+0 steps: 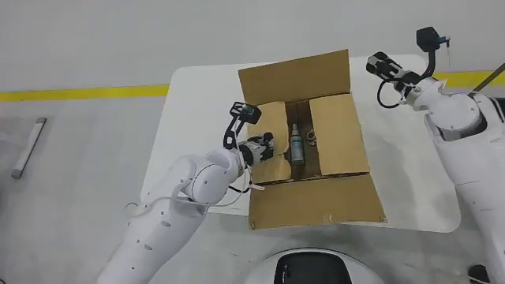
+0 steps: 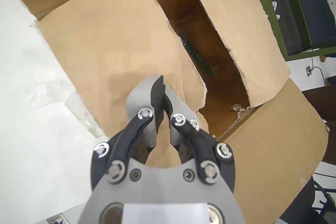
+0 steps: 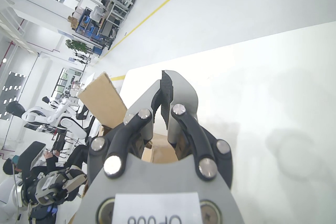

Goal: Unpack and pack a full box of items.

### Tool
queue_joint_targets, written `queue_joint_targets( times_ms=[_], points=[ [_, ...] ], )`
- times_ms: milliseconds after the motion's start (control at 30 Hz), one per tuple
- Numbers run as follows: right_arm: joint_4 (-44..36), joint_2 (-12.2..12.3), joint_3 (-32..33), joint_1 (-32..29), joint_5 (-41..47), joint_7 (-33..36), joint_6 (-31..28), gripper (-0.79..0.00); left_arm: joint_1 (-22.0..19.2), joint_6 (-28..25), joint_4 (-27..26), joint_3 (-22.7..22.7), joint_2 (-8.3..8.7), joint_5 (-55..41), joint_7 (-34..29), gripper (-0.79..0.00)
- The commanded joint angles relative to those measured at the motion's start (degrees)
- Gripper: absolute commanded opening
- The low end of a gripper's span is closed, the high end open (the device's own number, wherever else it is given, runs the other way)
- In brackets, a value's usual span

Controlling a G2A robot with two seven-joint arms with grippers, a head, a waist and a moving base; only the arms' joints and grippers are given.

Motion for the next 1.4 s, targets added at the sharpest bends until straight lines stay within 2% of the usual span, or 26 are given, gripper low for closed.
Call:
queue_joint_targets(
  times_ms=[0,367,533,700,733,767,800,867,900,933,967,1200,1367],
  points=[
    [2.96,-0.4,-1.62,2.21,0.71,1.12,-0.82,-0.785,-0.36,0.21,0.39,0.33,-0.29,0.2,-0.31,-0.785],
    [11.86,-1.52,-7.2,9.02,3.65,12.04,-12.09,-0.785,-0.02,0.63,1.45,-0.78,-0.83,1.78,-1.34,-0.785],
    [12.25,-1.14,-6.21,8.61,5.64,13.33,-16.03,-0.785,0.85,1.69,0.87,-2.25,-0.81,2.76,-1.27,-0.785],
    [9.53,-0.35,-4.3,6.32,7.98,15.37,-19.13,-0.785,2.54,2.21,-0.3,-6.16,-0.09,3.53,-2.78,-0.785],
    [8.56,-0.16,-3.8,5.75,8.28,15.58,-19.55,-0.785,3.08,2.28,-0.92,-7.25,0.15,3.6,-3.43,-0.539],
    [7.54,0.02,-3.32,5.04,8.82,15.83,-20.04,-0.785,3.69,2.21,-1.71,-8.28,0.4,3.71,-4.15,-0.465],
    [6.49,0.21,-2.79,4.21,9.54,16.16,-20.3,-0.785,4.42,2.11,-2.51,-9.31,0.65,3.87,-4.8,-0.493],
    [3.9,0.64,-1.78,2.55,9.76,16.69,-20.43,-0.785,6.05,2.01,-4.2,-11.27,1.15,4.53,-5.82,-0.406],
    [2.18,0.82,-1.4,1.54,9.96,16.98,-20.86,-0.785,6.99,2.33,-5.0,-12.35,1.38,4.67,-6.25,-0.16],
    [0.62,1.03,-0.97,0.51,9.93,17.27,-20.98,-0.785,7.96,2.64,-5.88,-13.42,1.6,4.64,-6.67,-0.049],
    [-1.1,1.25,-0.6,-0.57,9.61,17.62,-21.11,-0.785,8.97,3.02,-6.77,-14.55,1.82,4.53,-7.02,0.0],
    [-13.49,2.61,1.43,-8.67,2.5,17.12,-21.23,-0.785,15.75,4.02,-12.63,-22.08,3.36,8.14,-8.37,0.0],
    [-20.37,3.25,1.93,-14.49,-4.8,14.64,-21.29,-0.785,15.75,4.02,-12.63,-22.08,3.36,8.14,-8.37,0.0]
  ],
)
